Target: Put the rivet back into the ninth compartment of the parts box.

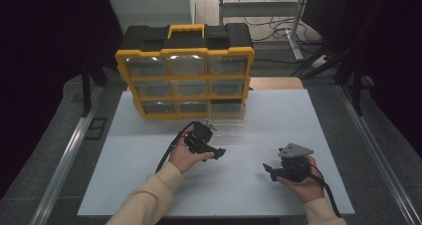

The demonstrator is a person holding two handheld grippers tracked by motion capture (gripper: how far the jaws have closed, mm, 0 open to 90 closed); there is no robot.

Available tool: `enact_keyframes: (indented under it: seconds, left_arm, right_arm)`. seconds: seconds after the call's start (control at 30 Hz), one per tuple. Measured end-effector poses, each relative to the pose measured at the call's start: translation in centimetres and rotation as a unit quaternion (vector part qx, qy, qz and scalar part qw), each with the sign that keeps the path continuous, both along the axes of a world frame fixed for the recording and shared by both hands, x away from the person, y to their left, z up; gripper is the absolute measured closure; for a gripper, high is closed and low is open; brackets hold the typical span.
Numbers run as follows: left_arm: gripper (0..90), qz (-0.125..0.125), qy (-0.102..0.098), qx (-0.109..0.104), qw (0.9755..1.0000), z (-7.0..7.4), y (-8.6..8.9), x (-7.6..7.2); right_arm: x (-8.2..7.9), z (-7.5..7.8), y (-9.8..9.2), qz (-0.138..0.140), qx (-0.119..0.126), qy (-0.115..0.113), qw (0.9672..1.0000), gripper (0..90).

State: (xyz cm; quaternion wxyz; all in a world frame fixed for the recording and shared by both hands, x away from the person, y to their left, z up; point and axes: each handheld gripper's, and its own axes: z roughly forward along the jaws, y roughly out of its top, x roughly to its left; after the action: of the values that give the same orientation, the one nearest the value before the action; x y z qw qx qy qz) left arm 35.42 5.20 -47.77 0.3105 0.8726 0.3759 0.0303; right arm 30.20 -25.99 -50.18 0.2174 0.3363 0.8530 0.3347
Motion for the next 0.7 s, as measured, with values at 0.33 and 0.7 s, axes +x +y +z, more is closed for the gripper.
enact_keyframes:
  seconds: [0.33, 0.7]
  left_arm:
    - [24.9, 0.001, 0.02, 0.026, 0.9995, -1.6, -1.9, 0.6]
    - [33.5, -0.003, 0.014, 0.064, 0.9978, -2.8, -3.4, 0.5]
  right_arm:
    - [0.0, 0.0, 0.0, 0.0, 0.0, 0.0, 1.0, 20.9]
    - [0.0, 0.0, 0.0, 0.0, -0.001, 0.0, 1.0, 20.9]
